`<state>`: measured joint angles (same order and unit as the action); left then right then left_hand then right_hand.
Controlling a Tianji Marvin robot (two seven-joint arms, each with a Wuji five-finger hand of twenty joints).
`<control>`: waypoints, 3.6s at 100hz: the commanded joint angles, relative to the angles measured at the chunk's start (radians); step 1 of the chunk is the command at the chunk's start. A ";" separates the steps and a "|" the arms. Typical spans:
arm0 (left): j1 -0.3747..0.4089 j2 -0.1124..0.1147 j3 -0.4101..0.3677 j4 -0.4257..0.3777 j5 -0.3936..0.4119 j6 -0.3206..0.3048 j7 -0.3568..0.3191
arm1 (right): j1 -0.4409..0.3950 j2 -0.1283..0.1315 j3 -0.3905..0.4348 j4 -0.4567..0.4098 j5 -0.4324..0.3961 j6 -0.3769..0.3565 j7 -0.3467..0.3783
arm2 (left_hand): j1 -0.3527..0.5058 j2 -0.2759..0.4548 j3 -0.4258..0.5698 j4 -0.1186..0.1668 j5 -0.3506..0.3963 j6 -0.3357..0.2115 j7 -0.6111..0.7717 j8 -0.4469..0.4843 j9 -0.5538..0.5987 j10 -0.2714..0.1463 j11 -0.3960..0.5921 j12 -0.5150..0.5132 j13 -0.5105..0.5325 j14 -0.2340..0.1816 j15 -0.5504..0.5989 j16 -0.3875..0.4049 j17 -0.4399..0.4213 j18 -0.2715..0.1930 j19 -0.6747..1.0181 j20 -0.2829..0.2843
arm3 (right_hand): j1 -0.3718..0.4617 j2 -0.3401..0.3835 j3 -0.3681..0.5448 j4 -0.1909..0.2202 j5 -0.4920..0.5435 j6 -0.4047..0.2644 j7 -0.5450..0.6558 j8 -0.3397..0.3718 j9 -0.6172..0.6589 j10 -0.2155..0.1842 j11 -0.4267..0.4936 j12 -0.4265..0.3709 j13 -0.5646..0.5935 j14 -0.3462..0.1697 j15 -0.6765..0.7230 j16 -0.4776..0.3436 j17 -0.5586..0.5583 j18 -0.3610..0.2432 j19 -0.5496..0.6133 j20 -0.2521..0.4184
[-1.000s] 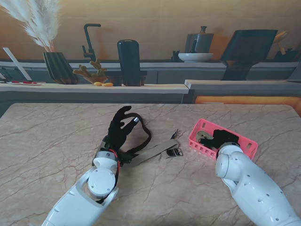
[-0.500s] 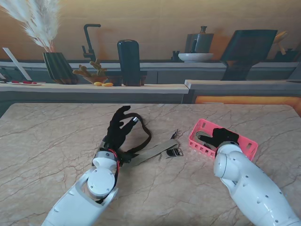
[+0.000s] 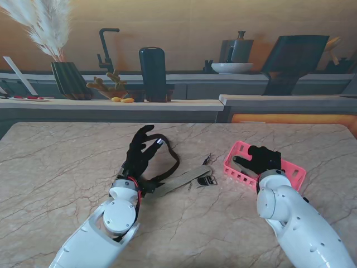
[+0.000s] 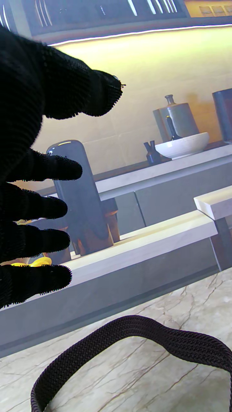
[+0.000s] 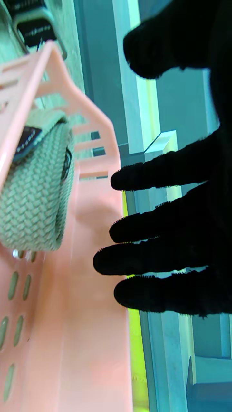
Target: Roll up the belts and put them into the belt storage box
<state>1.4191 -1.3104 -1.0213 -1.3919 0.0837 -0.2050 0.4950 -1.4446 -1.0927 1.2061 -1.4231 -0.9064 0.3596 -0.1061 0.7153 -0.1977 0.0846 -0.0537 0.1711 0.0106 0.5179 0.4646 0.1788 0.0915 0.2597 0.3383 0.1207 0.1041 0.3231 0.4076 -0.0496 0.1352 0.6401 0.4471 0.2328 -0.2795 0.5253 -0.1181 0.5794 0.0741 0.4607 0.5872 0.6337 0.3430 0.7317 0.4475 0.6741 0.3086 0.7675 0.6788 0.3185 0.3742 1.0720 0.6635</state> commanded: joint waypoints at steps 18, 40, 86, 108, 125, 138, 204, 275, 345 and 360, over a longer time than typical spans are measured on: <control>0.013 -0.002 -0.005 -0.011 0.009 -0.007 0.005 | -0.043 0.002 0.029 -0.046 -0.042 -0.206 -0.048 | 0.015 0.033 -0.027 0.041 0.031 -0.004 0.024 0.015 0.021 0.001 0.025 -0.010 0.018 0.000 0.017 0.004 -0.007 -0.006 0.022 -0.017 | 0.101 -0.116 0.100 0.050 -0.073 -0.064 0.071 0.016 -0.049 -0.048 0.039 0.007 -0.039 -0.088 0.001 -0.017 -0.020 -0.089 -0.019 -0.023; 0.018 0.001 -0.012 -0.014 0.028 -0.016 0.012 | -0.049 0.024 0.038 -0.055 -0.117 -0.457 -0.071 | 0.017 0.032 -0.026 0.041 0.039 -0.002 0.026 0.016 0.026 0.002 0.045 0.000 0.022 0.002 0.019 0.005 -0.007 -0.004 0.026 -0.015 | 0.175 -0.276 0.363 0.028 -0.099 -0.245 0.191 0.001 -0.045 -0.110 0.025 0.006 -0.026 -0.151 -0.039 -0.043 -0.009 -0.132 -0.065 -0.038; 0.022 0.002 -0.017 -0.017 0.035 -0.023 0.015 | 0.077 0.062 -0.127 0.052 -0.218 -0.648 -0.043 | 0.019 0.034 -0.025 0.040 0.053 0.001 0.030 0.018 0.028 0.003 0.090 0.021 0.034 0.007 0.023 0.006 -0.007 -0.001 0.040 -0.012 | 0.247 -0.414 0.460 0.001 -0.204 -0.271 0.231 -0.072 -0.114 -0.152 -0.057 -0.022 -0.077 -0.200 -0.163 -0.096 -0.012 -0.172 -0.141 -0.046; 0.024 0.003 -0.019 -0.019 0.035 -0.022 0.015 | 0.144 0.069 -0.214 0.112 -0.234 -0.646 -0.051 | 0.019 0.033 -0.025 0.040 0.056 0.004 0.031 0.018 0.028 0.004 0.098 0.024 0.036 0.009 0.024 0.007 -0.008 0.000 0.043 -0.012 | 0.231 -0.464 0.444 -0.011 -0.333 -0.281 0.217 -0.101 -0.248 -0.120 -0.072 -0.035 -0.171 -0.182 -0.214 -0.131 -0.064 -0.179 -0.157 -0.039; 0.025 0.003 -0.020 -0.020 0.036 -0.022 0.016 | 0.178 0.074 -0.267 0.141 -0.248 -0.639 -0.050 | 0.019 0.033 -0.025 0.040 0.057 0.003 0.032 0.019 0.028 0.001 0.101 0.025 0.038 0.008 0.025 0.007 -0.008 0.000 0.045 -0.013 | 0.238 -0.464 0.430 -0.004 -0.349 -0.252 0.246 -0.106 -0.299 -0.105 -0.069 -0.037 -0.194 -0.174 -0.252 -0.163 -0.076 -0.183 -0.160 -0.034; 0.026 0.003 -0.021 -0.020 0.037 -0.024 0.016 | 0.183 0.073 -0.286 0.159 -0.252 -0.645 -0.101 | 0.018 0.034 -0.026 0.040 0.056 0.002 0.031 0.019 0.028 0.004 0.101 0.024 0.038 0.008 0.025 0.007 -0.008 0.001 0.046 -0.014 | 0.252 -0.419 0.488 0.003 -0.285 -0.313 0.375 -0.044 -0.267 -0.109 0.042 0.004 -0.160 -0.199 -0.098 -0.098 -0.053 -0.209 -0.088 -0.022; 0.028 0.004 -0.022 -0.021 0.037 -0.027 0.016 | 0.118 0.089 -0.292 0.148 -0.351 -0.569 -0.202 | 0.019 0.036 -0.028 0.040 0.069 0.003 0.035 0.021 0.038 0.003 0.102 0.025 0.043 0.010 0.025 0.007 -0.009 0.003 0.052 -0.014 | 0.208 -0.389 0.464 0.017 -0.052 -0.079 0.308 -0.108 -0.115 -0.085 0.219 0.079 -0.052 -0.172 0.199 -0.003 0.010 -0.194 0.135 -0.053; 0.026 0.003 -0.017 -0.024 0.025 -0.014 0.008 | 0.362 0.035 -0.621 0.406 -0.144 -0.452 -0.244 | 0.020 0.037 -0.031 0.040 0.075 0.004 0.033 0.022 0.042 0.005 0.099 0.025 0.048 0.011 0.025 0.008 -0.010 0.006 0.059 -0.014 | 0.339 -0.053 0.236 -0.054 -0.134 -0.169 0.500 -0.258 -0.087 -0.111 0.267 0.048 -0.031 -0.191 0.214 -0.052 0.033 -0.209 0.195 -0.132; 0.030 0.024 -0.022 -0.036 0.028 0.000 -0.063 | 0.217 0.021 -0.392 0.225 -0.138 -0.484 -0.233 | 0.048 0.027 -0.029 0.037 0.173 0.012 0.013 0.016 0.228 0.030 0.110 0.036 0.192 0.062 0.064 0.030 0.067 0.037 0.097 -0.003 | 0.583 0.045 0.136 -0.084 0.021 -0.404 0.698 -0.253 0.253 -0.267 0.213 0.005 0.089 -0.223 0.188 -0.072 0.096 -0.208 0.190 -0.166; 0.026 0.040 -0.018 -0.031 0.067 -0.005 -0.102 | 0.136 0.006 -0.288 0.121 -0.084 -0.508 -0.209 | 0.060 0.018 -0.027 0.036 0.209 0.014 0.006 0.017 0.257 0.039 0.105 0.040 0.212 0.074 0.065 0.034 0.092 0.023 0.101 -0.011 | 0.582 0.050 0.125 -0.082 0.021 -0.411 0.692 -0.232 0.248 -0.258 0.212 0.009 0.078 -0.229 0.170 -0.073 0.078 -0.213 0.167 -0.164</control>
<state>1.4424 -1.2778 -1.0431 -1.4229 0.1370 -0.2075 0.3932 -1.2899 -1.0724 0.9127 -1.2664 -1.0240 -0.1462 -0.3161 0.7527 -0.1885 0.0725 -0.0536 0.3604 0.0246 0.5230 0.4753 0.4120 0.1283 0.3552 0.3680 0.3126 0.1765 0.3831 0.4310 0.0341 0.1753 0.7179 0.4381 0.7242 -0.3294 0.6225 -0.2219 0.5428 -0.1896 1.0607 0.3045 0.8659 0.0857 0.9432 0.4595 0.7556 0.0961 0.9515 0.6150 0.4182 0.1580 1.2474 0.5189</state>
